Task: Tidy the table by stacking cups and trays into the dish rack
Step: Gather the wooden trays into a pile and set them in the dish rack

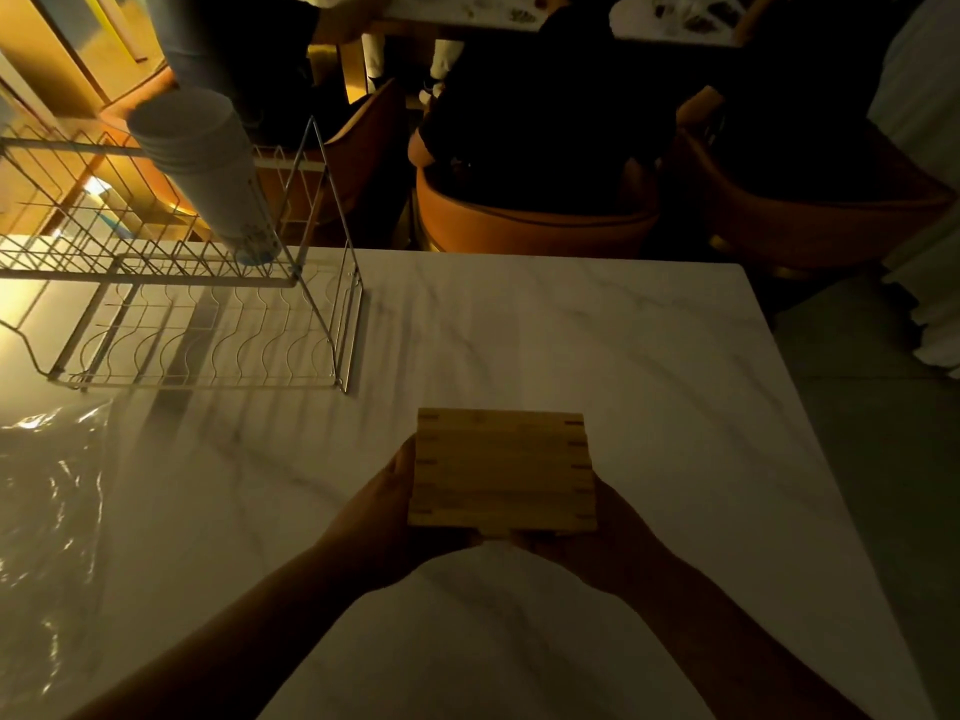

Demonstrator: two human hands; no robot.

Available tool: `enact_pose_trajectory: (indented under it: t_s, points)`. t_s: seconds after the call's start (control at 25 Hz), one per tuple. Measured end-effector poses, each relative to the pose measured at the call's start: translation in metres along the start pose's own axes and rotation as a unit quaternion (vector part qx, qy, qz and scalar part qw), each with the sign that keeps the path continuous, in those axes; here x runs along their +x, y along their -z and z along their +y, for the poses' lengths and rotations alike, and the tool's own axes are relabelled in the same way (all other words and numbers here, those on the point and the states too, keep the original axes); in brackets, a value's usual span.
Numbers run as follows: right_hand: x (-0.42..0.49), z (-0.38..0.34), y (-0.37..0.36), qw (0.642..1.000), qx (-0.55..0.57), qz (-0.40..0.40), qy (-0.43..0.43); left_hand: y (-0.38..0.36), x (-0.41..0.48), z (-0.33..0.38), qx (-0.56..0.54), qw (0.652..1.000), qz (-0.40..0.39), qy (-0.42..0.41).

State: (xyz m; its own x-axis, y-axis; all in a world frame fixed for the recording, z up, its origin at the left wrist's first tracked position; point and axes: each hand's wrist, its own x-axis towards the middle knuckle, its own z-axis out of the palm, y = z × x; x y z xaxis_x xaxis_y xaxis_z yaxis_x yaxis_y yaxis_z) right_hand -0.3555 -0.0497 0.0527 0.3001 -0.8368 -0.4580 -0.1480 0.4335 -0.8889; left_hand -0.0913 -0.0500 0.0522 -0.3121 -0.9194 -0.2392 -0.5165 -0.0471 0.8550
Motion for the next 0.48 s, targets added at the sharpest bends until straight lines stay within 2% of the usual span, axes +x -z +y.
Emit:
enact_pose_trajectory:
  t_s: [0.04,0.08,0.12,0.16,0.24,0.32,0.36,0.44,0.48]
  points:
    - [0.002,-0.004,-0.003,0.988,0.147,0.007,-0.055,-0.002,0.000,-0.001,0.010,1.000,-0.003,-0.003]
    - [0.003,-0.004,-0.003,0.951,0.286,0.021,-0.118,-0.005,0.000,-0.002,0.018,1.000,-0.005,-0.004]
    - [0.006,0.004,0.001,0.891,0.417,0.033,-0.176,-0.006,0.000,-0.002,0.025,1.000,0.000,-0.005]
    - [0.008,0.006,0.002,0.866,0.462,0.033,-0.187,-0.007,0.000,-0.003,0.026,1.000,0.007,-0.003]
    - [0.010,0.004,0.002,0.859,0.472,0.033,-0.196,-0.007,0.003,-0.003,0.019,1.000,0.019,0.001]
    - [0.015,0.002,0.000,0.885,0.417,0.001,-0.209,-0.006,0.006,-0.005,0.026,0.999,0.018,-0.001]
    - [0.018,0.003,0.005,0.898,0.378,0.016,-0.224,-0.004,0.007,-0.005,0.036,0.999,0.012,-0.004]
    - [0.018,-0.002,0.005,0.891,0.401,-0.038,-0.209,0.000,0.010,-0.008,0.059,0.998,-0.007,-0.004]
    - [0.012,-0.007,0.005,0.928,0.331,-0.028,-0.170,0.001,0.012,-0.010,0.071,0.997,-0.016,-0.004]
